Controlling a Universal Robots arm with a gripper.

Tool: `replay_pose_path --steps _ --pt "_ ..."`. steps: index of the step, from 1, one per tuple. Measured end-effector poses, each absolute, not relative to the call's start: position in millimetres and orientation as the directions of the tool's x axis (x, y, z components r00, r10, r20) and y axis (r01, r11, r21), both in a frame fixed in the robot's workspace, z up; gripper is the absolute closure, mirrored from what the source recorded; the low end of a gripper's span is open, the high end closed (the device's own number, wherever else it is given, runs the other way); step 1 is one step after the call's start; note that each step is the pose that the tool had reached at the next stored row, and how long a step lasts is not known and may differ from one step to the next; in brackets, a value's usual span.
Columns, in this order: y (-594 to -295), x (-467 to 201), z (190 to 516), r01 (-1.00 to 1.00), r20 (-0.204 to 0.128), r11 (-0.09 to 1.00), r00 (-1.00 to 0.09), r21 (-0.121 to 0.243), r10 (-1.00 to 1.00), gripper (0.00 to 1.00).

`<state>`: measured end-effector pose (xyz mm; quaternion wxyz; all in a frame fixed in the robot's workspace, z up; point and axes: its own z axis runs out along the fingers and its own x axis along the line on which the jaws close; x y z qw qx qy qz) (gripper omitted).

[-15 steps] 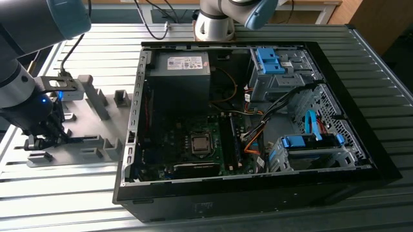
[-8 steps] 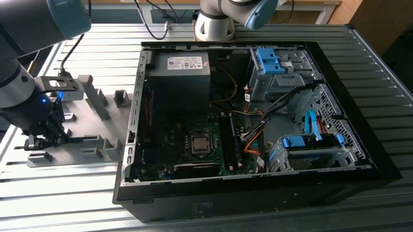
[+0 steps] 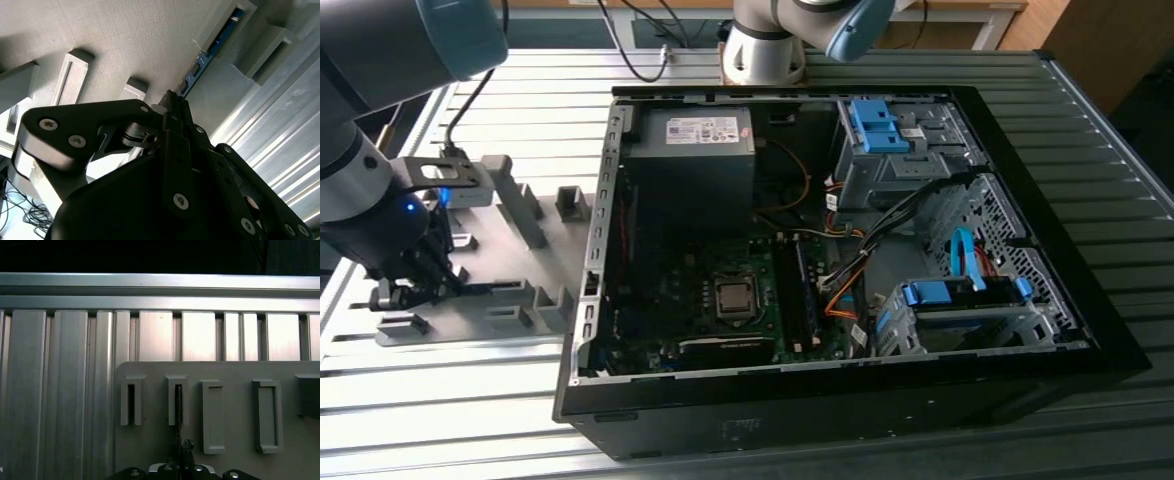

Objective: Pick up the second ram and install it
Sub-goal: 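Pick up the second ram and move it above second insertion slot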

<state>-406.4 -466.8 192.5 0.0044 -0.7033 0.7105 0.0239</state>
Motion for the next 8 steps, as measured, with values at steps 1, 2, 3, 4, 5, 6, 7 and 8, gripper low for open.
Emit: replay_pose_path --steps 1,2,3,4,5,6,7,8 --pt "-466.8 -406.4 193.5 -1.0 -0.04 0.01 -0.011 0.028 -0.999 0.86" --pt "-466.8 -406.4 194.7 -1.0 -0.04 0.01 -0.011 0.028 -0.999 0.86" --pt "-466.8 -406.4 195.8 -1.0 -0.04 0.01 -0.011 0.028 -0.999 0.86" --pt "-466.8 -406.4 197.1 -1.0 -0.04 0.01 -0.011 0.028 -0.999 0.86" --pt "-466.8 -406.4 198.4 -1.0 -0.04 0.01 -0.011 0.028 -0.999 0.86" --pt "-466.8 -406.4 199.9 -1.0 -0.04 0.01 -0.011 0.028 -0.999 0.86" --pt "-466.8 -406.4 201.4 -1.0 -0.04 0.01 -0.011 0.028 -0.999 0.86" --pt "-466.8 -406.4 203.2 -1.0 -0.04 0.01 -0.011 0.028 -0.999 0.86"
